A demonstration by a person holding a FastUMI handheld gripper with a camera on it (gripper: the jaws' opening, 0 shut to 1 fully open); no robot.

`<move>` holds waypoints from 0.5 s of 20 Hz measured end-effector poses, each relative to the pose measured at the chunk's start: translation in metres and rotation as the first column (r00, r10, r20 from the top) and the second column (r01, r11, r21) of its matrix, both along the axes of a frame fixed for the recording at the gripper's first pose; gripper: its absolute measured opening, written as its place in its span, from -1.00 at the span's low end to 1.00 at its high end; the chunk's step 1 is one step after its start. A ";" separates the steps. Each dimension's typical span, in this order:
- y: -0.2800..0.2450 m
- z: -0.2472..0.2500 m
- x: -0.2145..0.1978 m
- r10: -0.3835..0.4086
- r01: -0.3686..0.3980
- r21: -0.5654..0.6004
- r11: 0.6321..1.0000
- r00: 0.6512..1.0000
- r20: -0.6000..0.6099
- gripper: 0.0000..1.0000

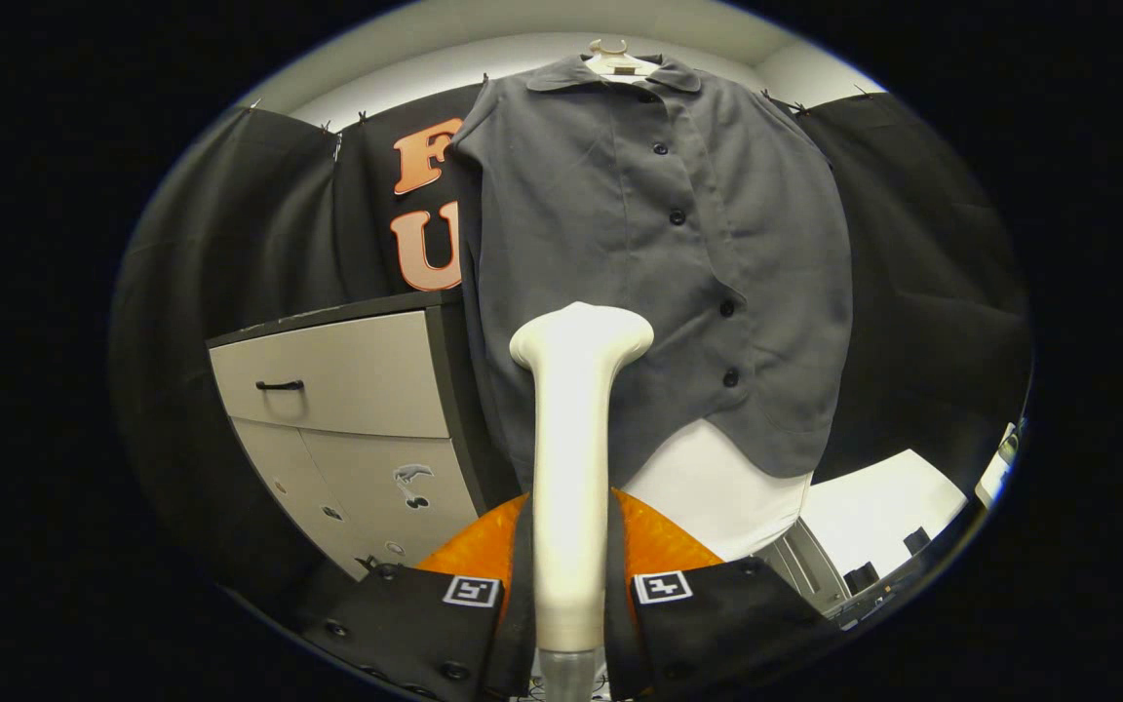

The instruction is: Iron the clothes twice with a garment steamer, once on the left side and once on the right side.

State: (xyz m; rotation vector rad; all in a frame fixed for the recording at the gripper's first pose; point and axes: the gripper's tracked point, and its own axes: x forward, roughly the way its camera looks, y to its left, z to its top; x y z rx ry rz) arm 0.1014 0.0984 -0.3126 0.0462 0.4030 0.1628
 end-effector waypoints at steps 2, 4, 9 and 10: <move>0.000 -0.005 -0.003 -0.001 0.001 -0.005 1.000 1.000 -0.013 -0.27; 0.000 -0.006 -0.008 -0.001 0.001 -0.007 1.000 1.000 -0.020 -0.27; -0.003 0.001 -0.021 0.001 -0.001 -0.002 1.000 1.000 -0.017 -0.27; -0.003 0.005 -0.024 0.003 -0.003 -0.005 1.000 1.000 -0.011 -0.27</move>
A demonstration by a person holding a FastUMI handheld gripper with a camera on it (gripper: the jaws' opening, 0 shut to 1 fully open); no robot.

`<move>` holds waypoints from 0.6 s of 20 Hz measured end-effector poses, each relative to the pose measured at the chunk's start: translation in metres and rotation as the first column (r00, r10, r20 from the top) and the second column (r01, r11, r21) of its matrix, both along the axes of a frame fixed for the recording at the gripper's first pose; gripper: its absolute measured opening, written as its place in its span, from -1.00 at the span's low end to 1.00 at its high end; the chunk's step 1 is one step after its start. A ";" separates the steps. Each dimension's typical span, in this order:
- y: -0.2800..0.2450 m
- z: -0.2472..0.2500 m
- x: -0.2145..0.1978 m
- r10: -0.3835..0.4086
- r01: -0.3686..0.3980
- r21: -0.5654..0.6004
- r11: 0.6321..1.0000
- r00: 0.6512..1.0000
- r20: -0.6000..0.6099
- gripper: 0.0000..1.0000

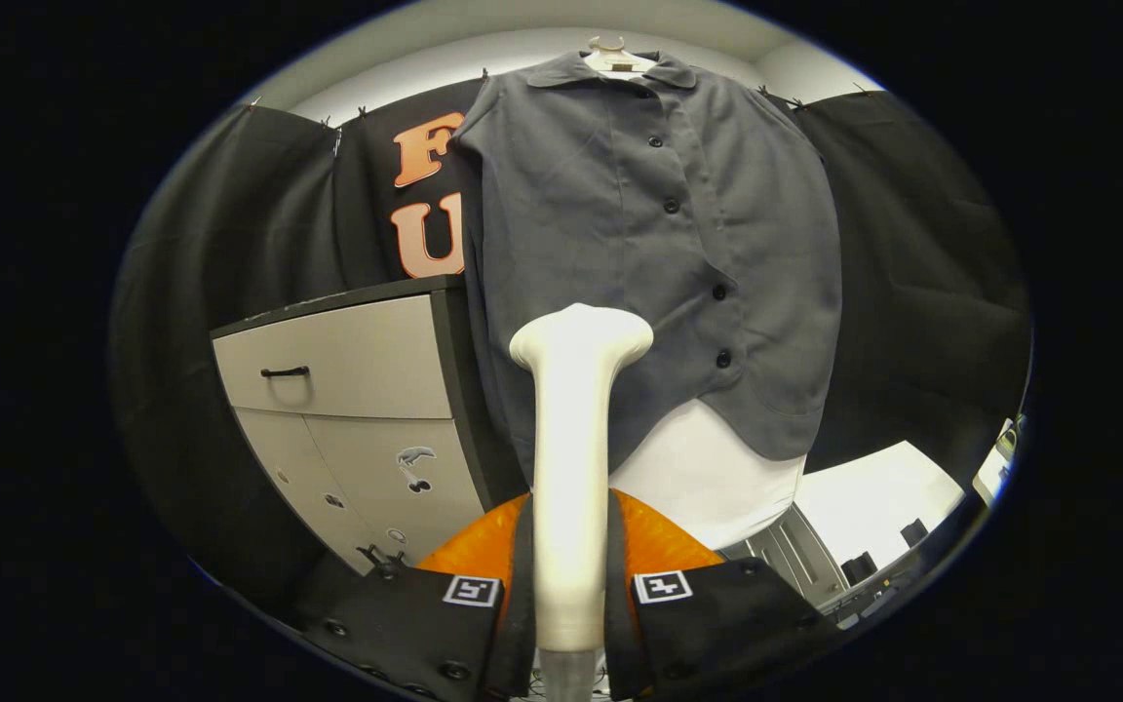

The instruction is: Iron the clothes twice with a garment steamer, once on the left side and once on the right side.

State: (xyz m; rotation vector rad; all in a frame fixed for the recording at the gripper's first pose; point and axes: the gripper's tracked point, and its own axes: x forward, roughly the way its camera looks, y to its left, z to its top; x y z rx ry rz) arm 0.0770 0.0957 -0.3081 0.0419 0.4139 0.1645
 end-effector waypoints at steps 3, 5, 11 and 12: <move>-0.003 0.019 -0.011 0.001 -0.002 0.005 1.000 1.000 0.027 -0.28; -0.007 0.046 -0.018 -0.004 0.003 0.023 1.000 0.997 0.072 -0.28; -0.031 0.136 -0.034 -0.024 0.014 0.050 0.999 0.977 0.213 -0.28; -0.040 0.154 -0.034 -0.042 0.027 0.063 0.998 0.969 0.243 -0.28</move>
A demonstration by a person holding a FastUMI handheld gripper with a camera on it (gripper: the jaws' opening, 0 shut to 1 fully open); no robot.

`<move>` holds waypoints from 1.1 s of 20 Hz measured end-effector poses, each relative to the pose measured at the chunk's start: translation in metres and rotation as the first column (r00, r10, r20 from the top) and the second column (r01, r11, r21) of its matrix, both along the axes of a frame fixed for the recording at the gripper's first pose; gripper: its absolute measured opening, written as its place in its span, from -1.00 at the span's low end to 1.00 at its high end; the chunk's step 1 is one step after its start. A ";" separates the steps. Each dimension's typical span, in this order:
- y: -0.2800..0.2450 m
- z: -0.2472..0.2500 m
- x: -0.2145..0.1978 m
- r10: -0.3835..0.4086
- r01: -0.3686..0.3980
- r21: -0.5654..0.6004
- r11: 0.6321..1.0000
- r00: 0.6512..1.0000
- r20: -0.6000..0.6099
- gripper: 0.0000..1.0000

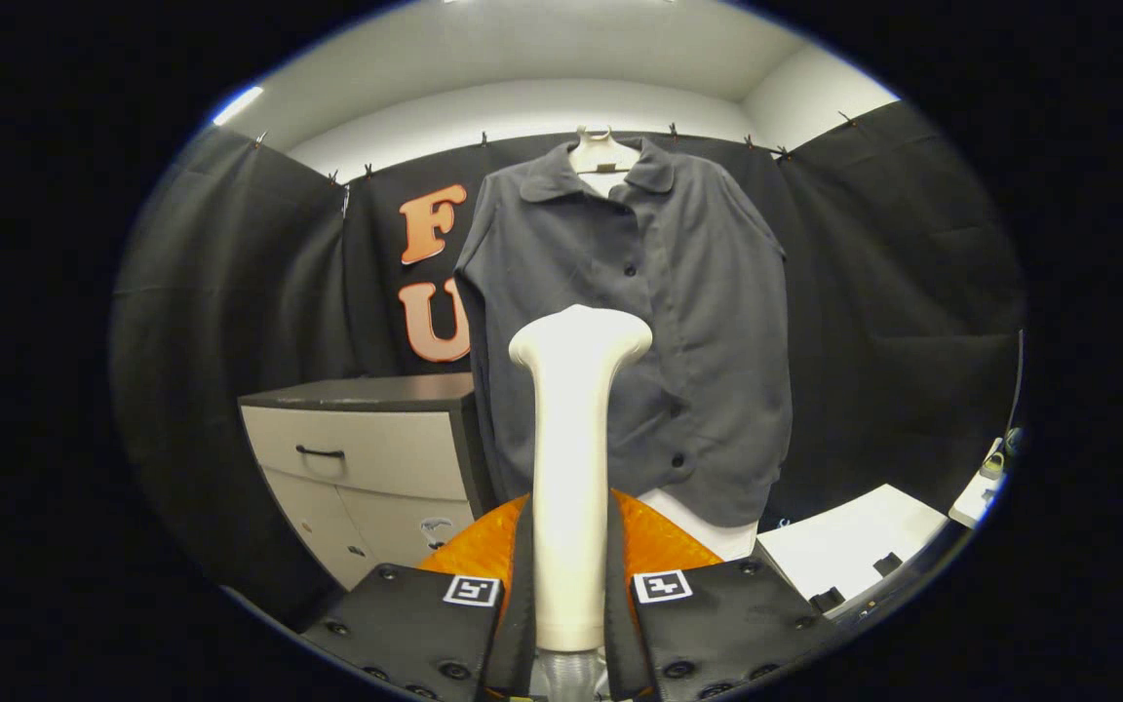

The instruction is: Iron the clothes twice with a garment steamer, once on the left side and once on the right side.

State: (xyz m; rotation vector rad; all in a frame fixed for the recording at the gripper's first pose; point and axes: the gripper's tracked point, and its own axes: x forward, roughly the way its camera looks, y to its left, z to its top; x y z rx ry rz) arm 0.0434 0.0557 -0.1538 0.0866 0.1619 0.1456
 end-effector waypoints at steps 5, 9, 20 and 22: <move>-0.044 0.078 0.023 -0.080 0.077 0.030 0.997 0.988 0.134 -0.27; -0.089 0.125 0.043 -0.137 0.138 0.006 0.990 0.976 0.169 -0.28; -0.154 0.144 0.145 -0.169 0.170 0.002 0.985 0.977 0.127 -0.28; -0.154 0.146 0.162 -0.162 0.163 -0.001 0.987 0.978 0.130 -0.28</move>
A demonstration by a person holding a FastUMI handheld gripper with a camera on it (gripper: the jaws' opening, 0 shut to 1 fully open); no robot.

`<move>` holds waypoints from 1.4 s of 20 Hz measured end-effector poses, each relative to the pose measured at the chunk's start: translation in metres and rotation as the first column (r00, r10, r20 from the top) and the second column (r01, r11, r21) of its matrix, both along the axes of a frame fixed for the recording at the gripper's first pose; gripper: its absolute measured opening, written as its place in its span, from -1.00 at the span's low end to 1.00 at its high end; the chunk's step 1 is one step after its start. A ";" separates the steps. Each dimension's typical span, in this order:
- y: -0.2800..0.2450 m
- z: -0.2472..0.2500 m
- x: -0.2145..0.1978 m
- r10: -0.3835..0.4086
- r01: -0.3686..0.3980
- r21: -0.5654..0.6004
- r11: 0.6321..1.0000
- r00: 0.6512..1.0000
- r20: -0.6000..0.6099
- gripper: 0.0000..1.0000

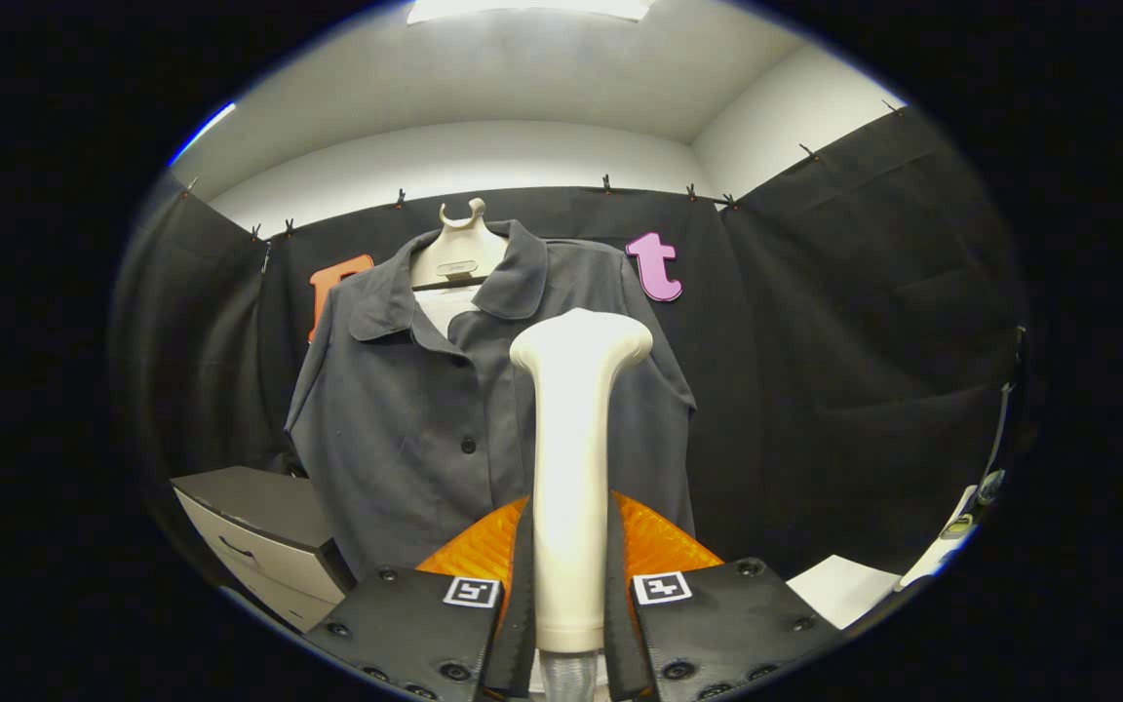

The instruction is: Iron the clothes twice with a garment steamer, once on the left side and once on the right side.

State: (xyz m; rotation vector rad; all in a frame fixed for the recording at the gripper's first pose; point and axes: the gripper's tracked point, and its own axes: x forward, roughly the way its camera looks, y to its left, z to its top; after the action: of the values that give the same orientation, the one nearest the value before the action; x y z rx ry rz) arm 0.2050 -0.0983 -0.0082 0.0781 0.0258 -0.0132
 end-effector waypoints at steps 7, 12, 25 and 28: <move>0.009 -0.013 0.035 0.017 -0.016 0.023 1.000 0.999 -0.031 -0.28; 0.007 -0.015 0.035 0.012 -0.012 -0.018 1.000 1.000 -0.019 -0.28; 0.009 -0.089 0.005 -0.016 0.013 -0.025 1.000 0.992 -0.122 -0.28; 0.009 -0.101 -0.001 -0.023 0.020 -0.019 1.000 0.990 -0.137 -0.28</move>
State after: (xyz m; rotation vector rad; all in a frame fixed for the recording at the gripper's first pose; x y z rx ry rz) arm 0.2038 -0.0890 -0.1089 0.0600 0.1629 -0.0402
